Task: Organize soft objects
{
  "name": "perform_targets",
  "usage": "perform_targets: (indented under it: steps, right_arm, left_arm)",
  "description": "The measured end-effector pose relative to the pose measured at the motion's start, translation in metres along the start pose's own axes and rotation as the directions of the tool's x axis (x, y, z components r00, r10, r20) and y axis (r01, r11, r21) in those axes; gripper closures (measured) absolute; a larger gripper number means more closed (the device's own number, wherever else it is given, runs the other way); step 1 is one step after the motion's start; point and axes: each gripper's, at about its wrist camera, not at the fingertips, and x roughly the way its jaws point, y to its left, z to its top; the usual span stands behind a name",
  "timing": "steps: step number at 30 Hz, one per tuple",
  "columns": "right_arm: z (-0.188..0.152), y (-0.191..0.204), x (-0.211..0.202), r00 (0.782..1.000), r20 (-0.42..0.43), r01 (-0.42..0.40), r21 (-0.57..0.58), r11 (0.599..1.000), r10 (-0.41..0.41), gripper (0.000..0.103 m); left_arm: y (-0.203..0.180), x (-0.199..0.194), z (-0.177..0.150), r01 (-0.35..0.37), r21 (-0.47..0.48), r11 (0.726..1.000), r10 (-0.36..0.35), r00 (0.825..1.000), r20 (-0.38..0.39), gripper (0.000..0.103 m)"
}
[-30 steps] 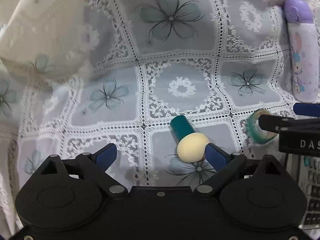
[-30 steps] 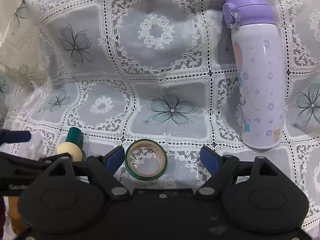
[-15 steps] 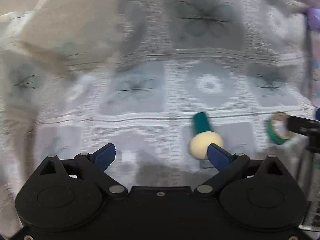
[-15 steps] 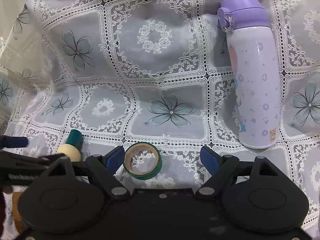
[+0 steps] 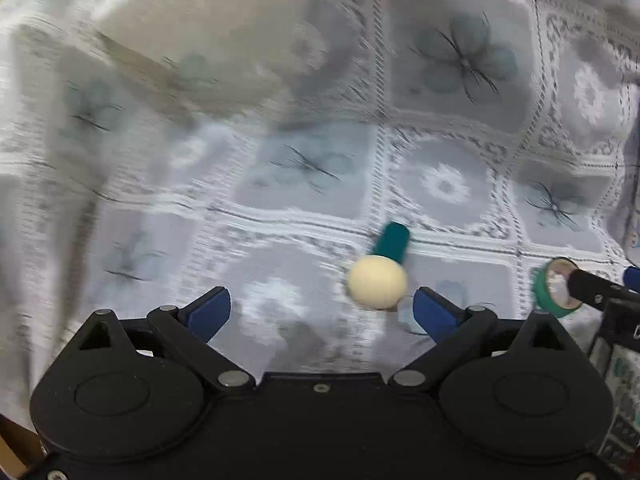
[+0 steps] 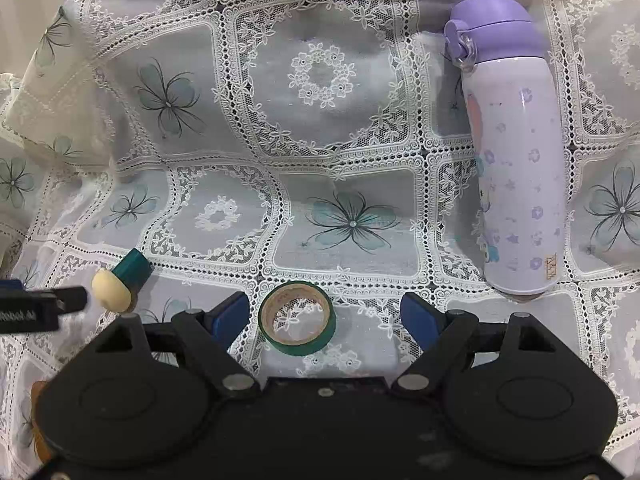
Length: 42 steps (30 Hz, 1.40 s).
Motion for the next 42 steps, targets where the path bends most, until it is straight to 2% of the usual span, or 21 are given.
perform_targets:
  steps: [2,4,5,8,12,14,17,22,26,35,39,42]
  right_arm:
    - [0.0,-0.001,0.0,1.0,-0.001,0.0,0.005,1.0,0.0,0.021]
    - [0.0,-0.001,-0.001,1.0,0.001,0.0,0.005,1.0,0.0,0.021]
    - [0.0,-0.002,-0.002,1.0,0.001,0.001,0.004,1.0,-0.001,0.021]
    - [0.001,-0.004,-0.002,1.0,0.002,0.003,0.001,1.0,-0.003,0.021]
    - [0.001,-0.006,-0.002,1.0,-0.001,0.006,0.004,1.0,-0.006,0.021]
    - [0.0,-0.007,-0.001,1.0,-0.004,0.006,0.01,1.0,-0.006,0.021]
    - [-0.001,-0.007,-0.002,1.0,-0.004,0.009,0.006,1.0,-0.009,0.021]
    - [-0.003,-0.004,-0.003,1.0,-0.005,0.014,-0.018,1.0,-0.014,0.021]
    - [-0.003,0.0,-0.003,1.0,-0.003,0.018,-0.034,0.999,-0.018,0.021]
    - [-0.003,0.004,-0.002,1.0,-0.006,0.014,-0.037,0.999,-0.014,0.021]
    - [-0.003,0.006,-0.005,1.0,-0.003,0.016,-0.045,0.999,-0.016,0.021]
    - [-0.003,0.006,-0.007,1.0,-0.003,0.017,-0.04,0.999,-0.017,0.021]
  left_arm:
    - [-0.009,0.008,0.002,0.006,-0.004,1.0,-0.006,1.0,-0.006,0.009]
    - [-0.014,0.016,0.006,-0.001,0.002,1.0,0.001,1.0,-0.009,0.018]
    - [-0.014,0.019,0.008,0.014,-0.007,1.0,-0.014,1.0,-0.016,0.019]
    - [-0.01,0.023,0.01,0.086,-0.034,0.996,-0.088,0.995,-0.038,0.039]
    - [-0.01,0.017,0.006,0.111,0.008,0.994,-0.111,0.993,-0.027,0.049]
    - [-0.008,0.012,0.004,0.128,0.027,0.991,-0.127,0.992,-0.024,0.06]
    - [-0.003,0.004,0.003,0.149,0.046,0.988,-0.148,0.989,-0.019,0.067]
    - [-0.003,-0.001,-0.004,0.136,0.118,0.984,-0.136,0.991,-0.004,0.066]
    - [0.002,-0.001,-0.007,0.141,0.13,0.981,-0.138,0.99,-0.028,0.061]
    - [0.012,-0.008,-0.021,0.117,0.184,0.976,-0.101,0.99,-0.097,0.061]
    - [0.024,-0.015,-0.028,0.118,0.181,0.976,-0.099,0.989,-0.11,0.058]
    - [0.034,-0.021,-0.028,0.117,0.144,0.983,-0.102,0.989,-0.105,0.057]
